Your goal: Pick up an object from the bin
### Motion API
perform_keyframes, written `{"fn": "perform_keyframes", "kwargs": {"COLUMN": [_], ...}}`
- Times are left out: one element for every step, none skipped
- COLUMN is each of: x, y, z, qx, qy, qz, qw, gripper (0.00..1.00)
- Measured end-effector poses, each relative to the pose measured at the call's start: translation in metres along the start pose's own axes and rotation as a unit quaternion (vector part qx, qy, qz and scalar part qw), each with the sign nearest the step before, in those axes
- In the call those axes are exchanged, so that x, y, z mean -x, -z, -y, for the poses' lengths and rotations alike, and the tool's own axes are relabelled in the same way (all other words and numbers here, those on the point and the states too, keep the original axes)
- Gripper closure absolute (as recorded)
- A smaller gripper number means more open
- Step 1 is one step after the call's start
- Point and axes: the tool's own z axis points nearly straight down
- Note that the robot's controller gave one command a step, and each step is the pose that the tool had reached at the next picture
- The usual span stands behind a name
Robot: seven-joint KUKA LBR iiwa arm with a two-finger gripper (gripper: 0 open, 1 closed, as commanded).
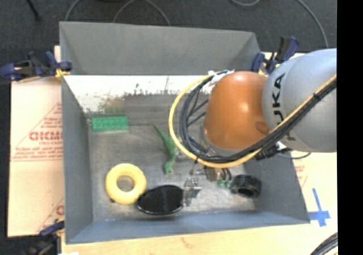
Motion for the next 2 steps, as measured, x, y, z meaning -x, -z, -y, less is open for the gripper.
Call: {"fn": "perform_keyframes", "kwargs": {"x": [0.0, 0.007], "y": [0.0, -0.03], "z": [0.0, 0.001], "qx": [0.0, -0.001], "qy": [0.0, 0.049], "qz": [0.0, 0.0028], "qw": [1.0, 0.9988], "gripper": [0.0, 0.0]}}
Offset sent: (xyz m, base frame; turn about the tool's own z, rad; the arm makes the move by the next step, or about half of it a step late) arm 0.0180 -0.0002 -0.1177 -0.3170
